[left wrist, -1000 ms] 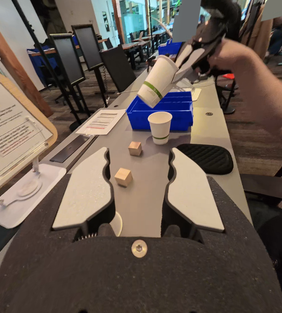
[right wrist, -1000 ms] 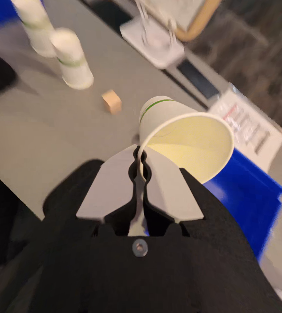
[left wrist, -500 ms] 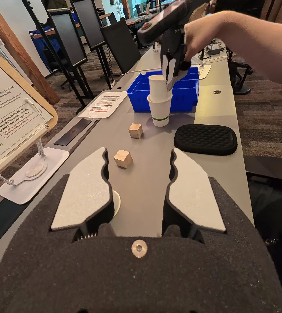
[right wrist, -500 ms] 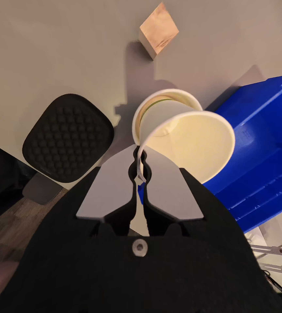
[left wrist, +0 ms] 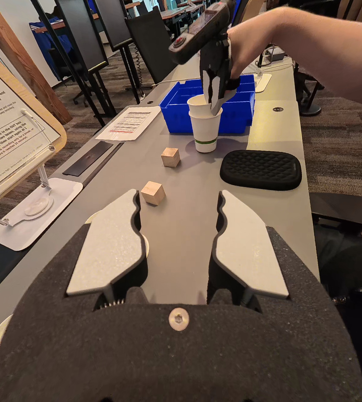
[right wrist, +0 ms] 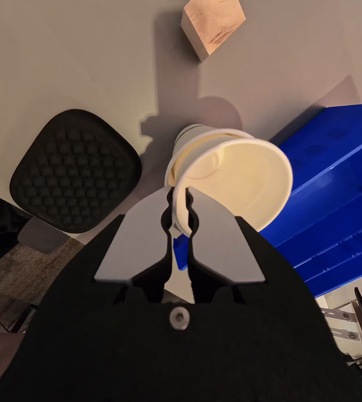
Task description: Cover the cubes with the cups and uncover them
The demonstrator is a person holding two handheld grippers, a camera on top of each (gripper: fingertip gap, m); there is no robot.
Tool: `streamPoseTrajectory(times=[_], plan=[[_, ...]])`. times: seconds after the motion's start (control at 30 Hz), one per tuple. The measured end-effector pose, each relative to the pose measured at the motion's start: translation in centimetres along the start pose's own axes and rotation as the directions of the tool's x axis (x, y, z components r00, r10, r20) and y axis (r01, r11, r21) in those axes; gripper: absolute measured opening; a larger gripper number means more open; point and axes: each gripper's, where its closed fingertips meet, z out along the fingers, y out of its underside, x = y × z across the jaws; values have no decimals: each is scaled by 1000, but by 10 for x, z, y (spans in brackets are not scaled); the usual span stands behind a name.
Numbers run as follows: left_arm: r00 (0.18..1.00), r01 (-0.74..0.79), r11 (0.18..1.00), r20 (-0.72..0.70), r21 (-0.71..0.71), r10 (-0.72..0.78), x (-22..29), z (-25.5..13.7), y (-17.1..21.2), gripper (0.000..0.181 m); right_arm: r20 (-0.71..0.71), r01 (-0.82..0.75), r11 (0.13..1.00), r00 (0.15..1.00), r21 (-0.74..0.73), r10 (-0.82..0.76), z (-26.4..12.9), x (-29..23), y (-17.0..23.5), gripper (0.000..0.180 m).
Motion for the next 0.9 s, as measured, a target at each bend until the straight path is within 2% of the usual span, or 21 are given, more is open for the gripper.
streamPoseTrajectory(times=[0.03, 0.23, 0.37, 0.47, 0.6, 0.8, 0.9], plan=[[1000, -2, 1000, 4, -4, 2, -1, 0, 1, 67, -1, 3, 1000, 1000, 10, -3, -2, 0, -1, 9], [996, -40, 995, 75, -88, 47, -27, 3, 15, 68, -67, 25, 995, 998, 93, -18, -32, -1, -3, 12], [986, -56, 968, 138, -244, 91, -64, 16, 41, 67, -113, 60, 978, 993, 201, -38, -62, -14, -5, 13], [979, -46, 927, 169, -373, 117, -95, 33, 63, 77, -115, 99, 932, 991, 348, -62, -83, -40, -13, 13], [993, -23, 862, 90, -507, 80, -111, 62, 90, 86, -98, 142, 835, 990, 532, -106, -98, -87, -26, 13], [995, -74, 694, -4, -716, 103, -126, 82, 119, 88, -146, 189, 750, 981, 633, -125, -99, -128, -21, 10], [995, -90, 650, -41, -755, 91, -123, 88, 125, 88, -151, 203, 701, 979, 684, -136, -106, -145, -16, 9]])
